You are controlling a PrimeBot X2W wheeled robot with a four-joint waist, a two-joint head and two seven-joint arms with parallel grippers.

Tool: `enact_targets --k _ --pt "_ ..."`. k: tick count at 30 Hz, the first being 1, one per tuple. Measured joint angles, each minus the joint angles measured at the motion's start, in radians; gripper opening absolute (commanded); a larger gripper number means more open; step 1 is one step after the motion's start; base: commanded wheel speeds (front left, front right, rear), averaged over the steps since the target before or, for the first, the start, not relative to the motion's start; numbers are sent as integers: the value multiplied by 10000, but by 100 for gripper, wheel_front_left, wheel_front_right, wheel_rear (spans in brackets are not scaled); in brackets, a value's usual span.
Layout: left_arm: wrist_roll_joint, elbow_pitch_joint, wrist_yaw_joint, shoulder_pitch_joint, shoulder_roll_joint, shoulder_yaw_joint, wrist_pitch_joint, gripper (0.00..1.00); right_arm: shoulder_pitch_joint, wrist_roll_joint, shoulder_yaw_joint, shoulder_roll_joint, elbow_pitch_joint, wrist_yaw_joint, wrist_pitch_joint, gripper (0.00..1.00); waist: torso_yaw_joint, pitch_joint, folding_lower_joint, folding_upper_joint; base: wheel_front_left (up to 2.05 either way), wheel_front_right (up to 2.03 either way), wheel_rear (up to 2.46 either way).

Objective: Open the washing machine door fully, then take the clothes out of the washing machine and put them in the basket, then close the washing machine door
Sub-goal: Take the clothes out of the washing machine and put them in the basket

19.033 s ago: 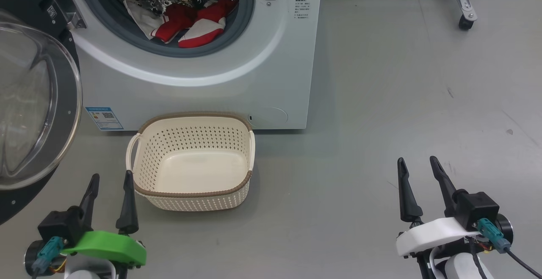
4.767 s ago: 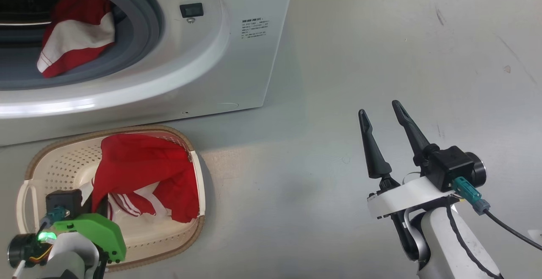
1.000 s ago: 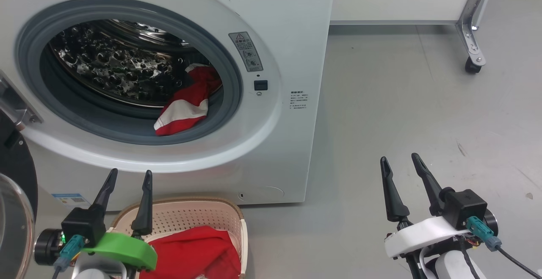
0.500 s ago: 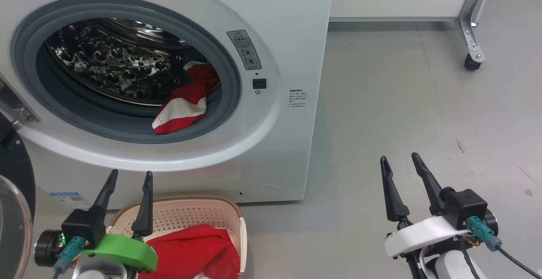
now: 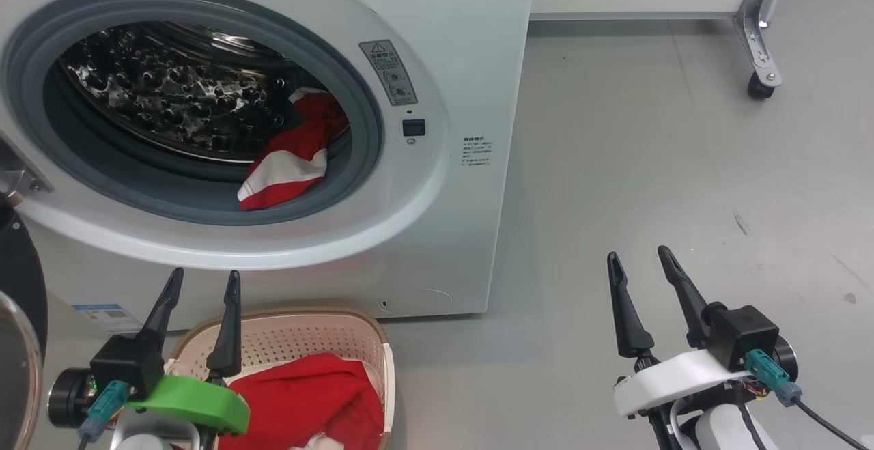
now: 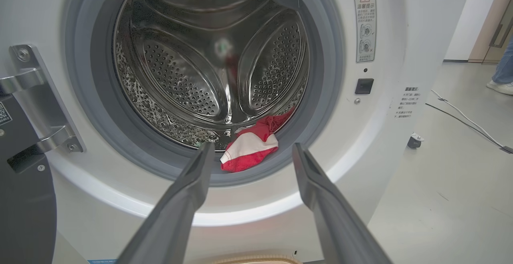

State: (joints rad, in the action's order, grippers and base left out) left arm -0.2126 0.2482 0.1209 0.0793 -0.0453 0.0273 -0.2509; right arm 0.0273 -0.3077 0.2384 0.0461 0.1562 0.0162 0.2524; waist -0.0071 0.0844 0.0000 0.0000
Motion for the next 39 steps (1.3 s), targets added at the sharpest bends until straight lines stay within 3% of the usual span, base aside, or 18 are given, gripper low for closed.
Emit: enact_targets --k 8,20,33,39 --pt "0 -303 0 -10 -117 -251 -2 100 11 -84 192 0 -219 -23 0 100 -263 519 0 0 0 0 0" --pt "-174 -683 0 911 -924 -825 73 100 323 -86 491 4 -506 -182 0 100 -824 1731 0 0 0 0 0" --pt "-869 -151 0 3185 -1906 -1216 1703 100 1099 -79 825 6 -775 -284 0 100 -1719 3216 0 0 0 0 0" --pt "-1486 997 0 4157 -1918 -1220 3007 100 1431 -88 957 8 -884 -382 0 100 -2164 3739 0 0 0 0 0"
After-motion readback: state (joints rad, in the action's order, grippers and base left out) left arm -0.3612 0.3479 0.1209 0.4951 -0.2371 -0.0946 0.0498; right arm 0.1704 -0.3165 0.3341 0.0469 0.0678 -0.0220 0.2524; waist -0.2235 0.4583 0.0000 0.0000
